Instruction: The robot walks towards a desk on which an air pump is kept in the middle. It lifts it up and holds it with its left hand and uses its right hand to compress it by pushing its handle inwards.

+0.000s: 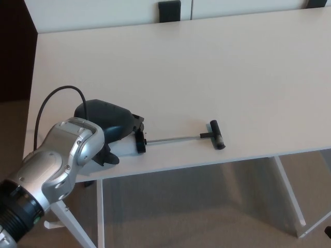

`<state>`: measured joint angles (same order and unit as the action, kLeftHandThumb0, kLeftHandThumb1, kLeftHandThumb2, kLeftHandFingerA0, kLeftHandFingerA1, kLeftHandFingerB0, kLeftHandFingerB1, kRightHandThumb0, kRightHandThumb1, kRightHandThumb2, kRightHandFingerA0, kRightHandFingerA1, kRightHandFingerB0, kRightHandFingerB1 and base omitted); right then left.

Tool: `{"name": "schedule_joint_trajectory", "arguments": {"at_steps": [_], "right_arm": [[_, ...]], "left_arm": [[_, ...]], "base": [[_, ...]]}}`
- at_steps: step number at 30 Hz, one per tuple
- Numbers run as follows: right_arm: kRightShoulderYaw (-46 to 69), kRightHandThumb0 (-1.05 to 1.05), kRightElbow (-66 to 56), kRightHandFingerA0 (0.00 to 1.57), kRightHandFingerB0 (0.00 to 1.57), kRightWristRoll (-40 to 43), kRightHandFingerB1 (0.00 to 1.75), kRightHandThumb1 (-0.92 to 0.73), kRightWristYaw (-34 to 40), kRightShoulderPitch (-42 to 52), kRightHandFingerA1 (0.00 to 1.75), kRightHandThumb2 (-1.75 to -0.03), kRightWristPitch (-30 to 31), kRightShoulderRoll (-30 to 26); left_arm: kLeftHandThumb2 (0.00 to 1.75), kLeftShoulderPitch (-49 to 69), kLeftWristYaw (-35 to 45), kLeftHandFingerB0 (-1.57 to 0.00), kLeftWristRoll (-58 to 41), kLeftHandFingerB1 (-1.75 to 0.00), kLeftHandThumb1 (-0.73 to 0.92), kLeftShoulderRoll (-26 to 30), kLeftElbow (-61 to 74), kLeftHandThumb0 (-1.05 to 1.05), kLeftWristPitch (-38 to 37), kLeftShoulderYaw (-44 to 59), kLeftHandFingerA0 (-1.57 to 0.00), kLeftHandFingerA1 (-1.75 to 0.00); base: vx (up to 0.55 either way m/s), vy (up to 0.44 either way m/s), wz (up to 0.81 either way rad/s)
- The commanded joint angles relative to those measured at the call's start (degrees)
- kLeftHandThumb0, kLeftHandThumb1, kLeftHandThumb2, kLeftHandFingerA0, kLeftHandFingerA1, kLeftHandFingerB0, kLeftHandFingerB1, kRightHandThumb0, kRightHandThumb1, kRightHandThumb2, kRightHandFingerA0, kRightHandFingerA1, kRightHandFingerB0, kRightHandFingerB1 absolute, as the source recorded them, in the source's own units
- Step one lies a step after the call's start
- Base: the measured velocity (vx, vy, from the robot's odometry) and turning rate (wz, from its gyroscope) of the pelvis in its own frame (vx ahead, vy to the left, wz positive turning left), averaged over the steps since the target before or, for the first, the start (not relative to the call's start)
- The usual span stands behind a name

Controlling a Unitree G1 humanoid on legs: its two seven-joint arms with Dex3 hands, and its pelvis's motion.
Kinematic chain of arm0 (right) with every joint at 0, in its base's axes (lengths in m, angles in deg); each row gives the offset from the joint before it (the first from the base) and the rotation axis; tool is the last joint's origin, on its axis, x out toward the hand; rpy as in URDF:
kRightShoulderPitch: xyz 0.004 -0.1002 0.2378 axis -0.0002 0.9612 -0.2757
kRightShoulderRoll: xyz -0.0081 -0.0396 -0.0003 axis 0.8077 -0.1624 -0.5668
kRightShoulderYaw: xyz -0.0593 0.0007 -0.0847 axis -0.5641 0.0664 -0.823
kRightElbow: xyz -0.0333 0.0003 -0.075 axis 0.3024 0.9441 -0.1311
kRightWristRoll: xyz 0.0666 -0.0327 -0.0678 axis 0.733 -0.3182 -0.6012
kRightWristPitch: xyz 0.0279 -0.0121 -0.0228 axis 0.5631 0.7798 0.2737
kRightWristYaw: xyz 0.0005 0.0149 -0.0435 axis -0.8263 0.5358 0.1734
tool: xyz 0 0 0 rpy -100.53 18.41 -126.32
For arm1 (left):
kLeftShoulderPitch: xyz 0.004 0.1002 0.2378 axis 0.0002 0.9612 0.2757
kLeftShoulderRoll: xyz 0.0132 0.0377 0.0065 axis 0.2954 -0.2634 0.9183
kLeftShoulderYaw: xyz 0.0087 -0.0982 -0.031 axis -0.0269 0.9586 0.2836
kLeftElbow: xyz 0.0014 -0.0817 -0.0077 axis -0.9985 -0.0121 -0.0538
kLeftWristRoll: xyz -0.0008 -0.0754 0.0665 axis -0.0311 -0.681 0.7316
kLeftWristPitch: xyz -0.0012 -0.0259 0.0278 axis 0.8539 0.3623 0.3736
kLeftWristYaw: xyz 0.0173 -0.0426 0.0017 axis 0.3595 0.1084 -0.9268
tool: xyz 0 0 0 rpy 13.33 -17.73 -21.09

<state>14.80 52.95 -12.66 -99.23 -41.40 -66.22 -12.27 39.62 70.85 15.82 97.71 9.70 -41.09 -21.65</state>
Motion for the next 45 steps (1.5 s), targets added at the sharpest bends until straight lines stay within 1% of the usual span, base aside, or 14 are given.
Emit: {"name": "schedule_joint_trajectory", "arguments": {"at_steps": [1, 5, 6, 7, 8, 18, 24, 26, 27, 28, 34, 41, 42, 45], "right_arm": [[0.2, -0.35, -0.5, 0.56, 0.53, 0.3, 0.58, -0.49, 0.5, -0.2, 0.6, -0.85, 0.0, -0.4], [0.0, -0.34, -0.6, 0.58, 0.52, 0.1, 0.58, -0.48, 0.3, -0.1, 0.62, -0.85, -0.4, -0.6], [-0.3, -0.32, -1.1, 0.66, 0.62, -0.3, 0.43, -0.61, 0.5, 0.0, 0.45, -0.57, -0.6, -0.6], [-0.5, -0.32, -1.5, 0.66, 0.62, -0.6, 0.43, -0.61, 0.6, 0.2, 0.45, -0.57, -0.7, -0.5], [-1.1, -0.35, -3.7, 0.71, 0.62, -1.1, 0.43, -0.59, 0.8, 1.1, 0.46, -0.57, -1.1, -0.2], [-6.2, -0.35, -48.4, 0.65, 0.55, 2.2, 0.42, -0.62, -3.2, 26.6, 0.46, -0.58, 1.1, 5.1], [-6.9, -0.35, -59.4, 0.65, 0.55, 3.1, 0.42, -0.62, -4.1, 34.7, 0.46, -0.58, -0.1, 6.3], [-6.4, -0.44, -65.6, 0.73, 0.62, 1.7, 0.41, -0.59, -7.4, 44.0, 0.45, -0.6, -12.7, 8.4], [-6.2, -0.44, -67.0, 0.73, 0.62, 1.5, 0.41, -0.59, -7.8, 45.7, 0.45, -0.6, -14.2, 8.7], [-5.6, -0.38, -69.7, 0.68, 0.5, 3.8, 0.56, -0.51, -9.2, 48.1, 0.64, -0.9, -15.0, 9.3], [-5.1, -0.39, -77.3, 0.69, 0.52, 8.5, 0.56, -0.52, -11.5, 53.1, 0.63, -0.9, -14.9, 10.6], [-8.2, -0.36, -90.9, 0.65, 0.52, 11.1, 0.57, -0.51, -11.1, 58.6, 0.64, -0.9, -14.0, 11.4], [-8.3, -0.35, -91.5, 0.7, 0.62, 12.8, 0.42, -0.62, -12.0, 58.9, 0.45, -0.59, -14.3, 11.5], [-8.4, -0.36, -92.5, 0.72, 0.62, 15.0, 0.42, -0.61, -13.2, 59.2, 0.45, -0.59, -15.4, 11.8]], "left_arm": [[0.58, 3.7, 2.6, -0.66, -0.7, -0.56, 0.62, -0.6, -1.6, -0.2, -2.5, -1.0, -0.72, -0.76], [0.58, 3.6, 3.3, -0.65, -0.5, -0.57, 0.62, -0.5, -1.7, -0.16, -3.4, -0.7, -0.76, -0.8], [0.58, 3.6, 3.2, -0.68, -1.1, -0.66, 0.64, -0.5, -1.7, -0.15, -3.7, -0.1, -0.73, -0.96], [0.58, 3.7, 3.0, -0.68, -1.6, -0.66, 0.64, -0.6, -1.7, -0.15, -4.0, 0.3, -0.73, -0.96], [0.59, 3.8, 2.9, -0.64, -2.0, -0.87, 0.62, -0.5, -1.5, -0.14, -4.3, 0.8, -0.67, -1.27], [0.6, 2.9, 3.2, -0.54, -5.0, -1.28, 0.64, 0.8, 1.0, -0.15, -6.4, 5.5, -0.84, -1.35], [0.6, 2.3, 3.6, -0.54, -5.5, -1.28, 0.64, 1.5, 2.0, -0.15, -7.0, 6.5, -0.84, -1.35], [0.61, 1.2, 4.8, -0.5, -9.9, -1.45, 0.81, 1.2, 3.7, -0.17, -5.0, 11.1, -0.68, -1.64], [0.61, 1.0, 5.3, -0.5, -10.9, -1.45, 0.81, 1.0, 3.9, -0.17, -4.4, 11.9, -0.68, -1.64], [0.97, -0.9, 11.5, -0.79, -17.5, -1.34, 0.65, -0.2, 1.9, -0.04, -1.6, 15.0, -0.92, -1.59], [0.95, -6.8, 27.9, -0.82, -30.3, -1.3, 0.61, -2.2, -5.2, -0.05, 4.5, 20.5, -0.96, -1.48], [0.91, -8.8, 27.2, -0.87, -28.2, -1.23, 0.6, -1.8, -9.0, -0.1, 1.6, 20.6, -0.99, -1.39], [0.89, -8.4, 25.8, -0.87, -27.2, -1.23, 0.63, -1.5, -8.4, -0.09, 0.6, 20.3, -0.96, -1.44], [0.86, -7.6, 23.5, -0.86, -25.5, -1.25, 0.66, -0.8, -7.3, -0.09, -1.3, 19.9, -0.94, -1.47]], "base": [[0.0, 0.0, 0.0], [0.0, 0.0, 0.0], [0.0, 0.0, 0.0], [0.0, 0.0, 0.0], [0.0, 0.0, 0.0], [0.0, 0.0, 0.0], [0.0, 0.0, 0.0], [0.0, 0.0, 0.0], [0.0, 0.0, 0.0], [0.0, 0.0, 0.0], [0.0, 0.0, 0.0], [0.0, 0.0, 0.0], [0.0, 0.0, 0.0], [0.0, 0.0, 0.0]]}}
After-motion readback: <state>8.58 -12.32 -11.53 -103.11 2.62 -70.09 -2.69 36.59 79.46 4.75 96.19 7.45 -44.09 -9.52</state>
